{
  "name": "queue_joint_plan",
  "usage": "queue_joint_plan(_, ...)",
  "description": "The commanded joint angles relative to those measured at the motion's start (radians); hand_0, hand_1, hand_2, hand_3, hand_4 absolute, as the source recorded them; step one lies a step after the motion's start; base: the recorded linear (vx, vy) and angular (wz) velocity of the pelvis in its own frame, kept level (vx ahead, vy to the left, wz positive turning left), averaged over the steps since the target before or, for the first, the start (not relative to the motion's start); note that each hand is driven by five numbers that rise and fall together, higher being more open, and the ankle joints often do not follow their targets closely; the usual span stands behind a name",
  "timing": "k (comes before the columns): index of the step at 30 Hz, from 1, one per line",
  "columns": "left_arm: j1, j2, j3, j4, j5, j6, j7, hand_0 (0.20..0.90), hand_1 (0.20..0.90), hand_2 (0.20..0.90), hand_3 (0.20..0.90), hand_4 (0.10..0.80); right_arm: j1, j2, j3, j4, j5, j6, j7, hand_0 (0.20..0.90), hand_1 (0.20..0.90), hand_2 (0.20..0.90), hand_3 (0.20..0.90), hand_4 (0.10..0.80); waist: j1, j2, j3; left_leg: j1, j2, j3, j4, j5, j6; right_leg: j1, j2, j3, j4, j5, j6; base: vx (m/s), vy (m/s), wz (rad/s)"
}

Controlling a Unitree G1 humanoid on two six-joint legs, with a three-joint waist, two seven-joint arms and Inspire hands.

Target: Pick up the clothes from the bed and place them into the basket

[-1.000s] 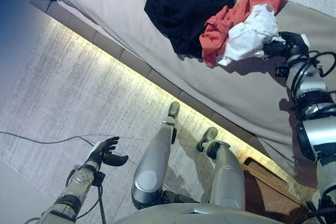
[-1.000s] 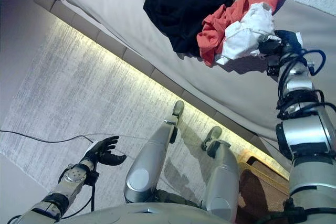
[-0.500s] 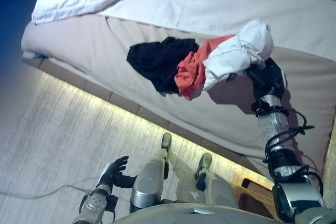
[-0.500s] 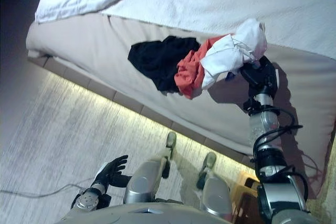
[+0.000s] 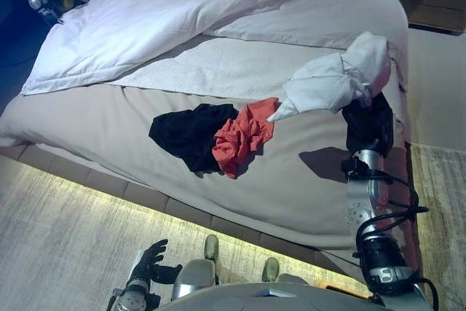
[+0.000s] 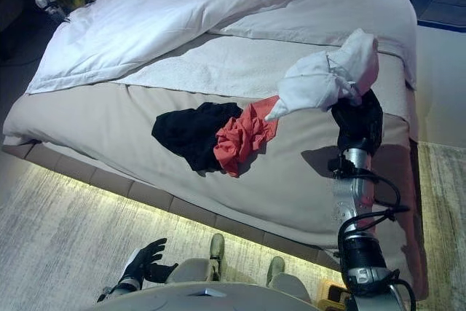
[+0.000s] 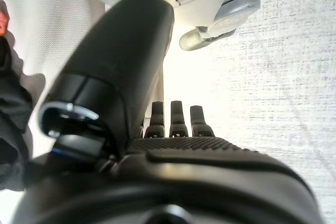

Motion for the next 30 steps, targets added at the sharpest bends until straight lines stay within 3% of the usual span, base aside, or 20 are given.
queue_joint_plan(1, -0.002, -0.053, -0.026, -0.012, -0.001, -0.011, 0.016, 0.9, 0.9, 0.9, 0.9, 0.8, -0.009, -0.012, -0.005, -0.132, -0.065, -0.15, -0.023, 0.3, 0.3, 0.3, 0.2, 0.1, 0.002, -0.027, -0.075, -0.078, -0.041, -0.199, 0.189, -0.135, 0.001, -0.047, -0.022, 0.119, 0.015, 0.095, 0.017, 0.021, 0.209, -1.07)
queue_joint_plan(3, -0.009, -0.052, -0.028, -0.022, 0.009, -0.001, 0.011, 0.9, 0.9, 0.9, 0.9, 0.8, -0.011, 0.004, 0.021, -0.107, -0.096, -0.154, -0.072, 0.3, 0.3, 0.3, 0.2, 0.1, 0.011, -0.023, -0.076, -0.046, -0.064, -0.247, 0.163, -0.178, 0.023, -0.047, -0.035, 0.174, 0.021, 0.099, 0.035, -0.029, 0.187, -1.5)
queue_joint_plan(6, -0.035, -0.029, -0.032, -0.027, 0.034, 0.001, -0.02, 0.9, 0.9, 0.9, 0.9, 0.8, 0.011, 0.024, 0.029, -0.09, -0.134, -0.162, -0.164, 0.3, 0.3, 0.3, 0.2, 0.1, -0.014, -0.004, -0.082, 0.017, -0.043, -0.194, 0.07, -0.178, 0.04, -0.067, -0.067, 0.189, 0.047, 0.103, 0.078, -0.071, 0.224, -1.22)
queue_joint_plan(8, -0.059, -0.008, -0.04, -0.026, 0.023, 0.008, -0.036, 0.9, 0.9, 0.9, 0.9, 0.8, 0.038, 0.03, 0.024, -0.087, -0.13, -0.168, -0.18, 0.3, 0.3, 0.3, 0.2, 0.1, -0.039, 0.003, -0.077, 0.03, -0.053, -0.175, 0.053, -0.182, 0.055, -0.09, -0.091, 0.207, 0.07, 0.121, 0.103, -0.059, 0.194, -0.36)
queue_joint_plan(10, -0.09, 0.021, -0.046, -0.022, -0.002, 0.024, -0.05, 0.9, 0.9, 0.9, 0.9, 0.8, 0.072, 0.034, 0.0, -0.069, -0.137, -0.179, -0.221, 0.3, 0.3, 0.3, 0.2, 0.1, -0.062, -0.006, -0.067, 0.043, -0.085, -0.174, 0.043, -0.199, 0.074, -0.143, -0.143, 0.221, 0.082, 0.199, 0.134, -0.066, 0.194, -0.47)
queue_joint_plan(12, -0.092, 0.035, -0.039, -0.01, -0.022, 0.035, -0.058, 0.9, 0.9, 0.9, 0.9, 0.8, 0.085, 0.026, -0.029, -0.044, -0.09, -0.147, -0.236, 0.3, 0.3, 0.3, 0.2, 0.1, -0.066, -0.004, -0.065, 0.059, -0.096, -0.146, 0.023, -0.199, 0.075, -0.171, -0.172, 0.167, 0.076, 0.243, 0.144, -0.093, 0.15, -0.62)
queue_joint_plan(13, -0.084, 0.037, -0.029, -0.011, -0.017, 0.042, -0.058, 0.9, 0.9, 0.9, 0.9, 0.8, 0.08, 0.025, -0.036, -0.022, -0.087, -0.128, -0.252, 0.3, 0.3, 0.3, 0.2, 0.1, -0.056, -0.005, -0.065, 0.069, -0.098, -0.12, 0.01, -0.198, 0.072, -0.194, -0.19, 0.108, 0.098, 0.282, 0.151, -0.158, 0.107, -0.82)
queue_joint_plan(15, -0.071, 0.043, -0.013, -0.008, -0.015, 0.05, -0.05, 0.9, 0.9, 0.9, 0.9, 0.8, 0.055, 0.02, -0.031, 0.035, -0.052, -0.105, -0.266, 0.3, 0.3, 0.3, 0.2, 0.1, -0.032, 0.004, -0.068, 0.072, -0.088, -0.059, 0.001, -0.193, 0.078, -0.228, -0.203, 0.02, 0.183, 0.281, 0.142, -0.273, 0.107, -1.11)
queue_joint_plan(16, -0.075, 0.044, -0.016, 0.007, -0.037, 0.051, -0.034, 0.9, 0.9, 0.9, 0.9, 0.8, 0.038, 0.02, -0.021, 0.085, -0.035, -0.11, -0.268, 0.3, 0.3, 0.3, 0.2, 0.1, -0.01, 0.022, -0.072, 0.046, -0.075, -0.023, 0.012, -0.178, 0.091, -0.209, -0.183, -0.004, 0.284, 0.209, 0.114, -0.258, 0.08, -1.09)
queue_joint_plan(17, -0.076, 0.044, -0.016, 0.008, -0.037, 0.05, -0.034, 0.9, 0.9, 0.9, 0.9, 0.8, 0.036, 0.02, -0.021, 0.086, -0.034, -0.111, -0.267, 0.3, 0.3, 0.3, 0.2, 0.1, -0.009, 0.021, -0.073, 0.042, -0.076, -0.022, 0.013, -0.175, 0.091, -0.213, -0.184, -0.003, 0.283, 0.212, 0.113, -0.321, 0.091, -1.09)
queue_joint_plan(19, -0.089, 0.039, -0.01, 0.039, -0.082, 0.049, -0.014, 0.9, 0.9, 0.9, 0.9, 0.8, 0.024, 0.029, 0.001, 0.15, -0.015, -0.118, -0.268, 0.3, 0.3, 0.3, 0.2, 0.1, 0.031, 0.032, -0.093, -0.006, -0.065, 0.025, 0.036, -0.161, 0.105, -0.155, -0.164, -0.078, 0.341, 0.132, 0.075, -0.296, 0.006, -0.93)
queue_joint_plan(20, -0.097, 0.032, -0.009, 0.052, -0.099, 0.045, -0.009, 0.9, 0.9, 0.9, 0.9, 0.8, 0.013, 0.043, 0.019, 0.202, -0.017, -0.134, -0.276, 0.3, 0.3, 0.3, 0.2, 0.1, 0.068, 0.024, -0.112, -0.039, -0.06, 0.067, 0.049, -0.164, 0.113, -0.093, -0.179, -0.144, 0.329, 0.11, 0.07, -0.274, -0.09, -1.0)
queue_joint_plan(22, -0.106, 0.025, -0.012, 0.057, -0.099, 0.041, -0.001, 0.9, 0.9, 0.9, 0.9, 0.8, 0.0, 0.065, 0.033, 0.244, -0.019, -0.136, -0.312, 0.3, 0.3, 0.3, 0.2, 0.1, 0.107, 0.001, -0.12, -0.061, -0.061, 0.104, 0.057, -0.161, 0.109, -0.019, -0.174, -0.194, 0.276, 0.073, 0.078, -0.197, -0.122, -0.84)
queue_joint_plan(24, -0.111, 0.02, -0.013, 0.057, -0.107, 0.036, 0.005, 0.9, 0.9, 0.9, 0.9, 0.8, -0.008, 0.079, 0.045, 0.269, -0.031, -0.139, -0.341, 0.3, 0.3, 0.3, 0.2, 0.1, 0.125, -0.01, -0.12, -0.074, -0.055, 0.117, 0.06, -0.153, 0.097, 0.01, -0.157, -0.216, 0.207, 0.059, 0.075, -0.118, -0.22, -0.64)
queue_joint_plan(25, -0.12, 0.014, -0.009, 0.054, -0.104, 0.033, 0.002, 0.9, 0.9, 0.9, 0.9, 0.8, -0.013, 0.091, 0.061, 0.298, -0.036, -0.137, -0.382, 0.3, 0.3, 0.3, 0.2, 0.1, 0.137, -0.02, -0.121, -0.09, -0.034, 0.129, 0.066, -0.134, 0.069, 0.043, -0.124, -0.212, 0.085, 0.037, 0.075, -0.121, -0.321, -0.66)
queue_joint_plan(30, -0.141, -0.001, -0.053, 0.044, -0.053, 0.019, -0.032, 0.9, 0.9, 0.9, 0.9, 0.8, -0.026, 0.09, 0.084, 0.394, -0.009, -0.105, -0.433, 0.3, 0.3, 0.3, 0.2, 0.1, 0.141, -0.022, -0.118, -0.129, 0.0, 0.134, 0.025, -0.072, 0.032, 0.05, -0.078, -0.194, 0.002, 0.048, 0.071, -0.111, -0.203, -0.74)
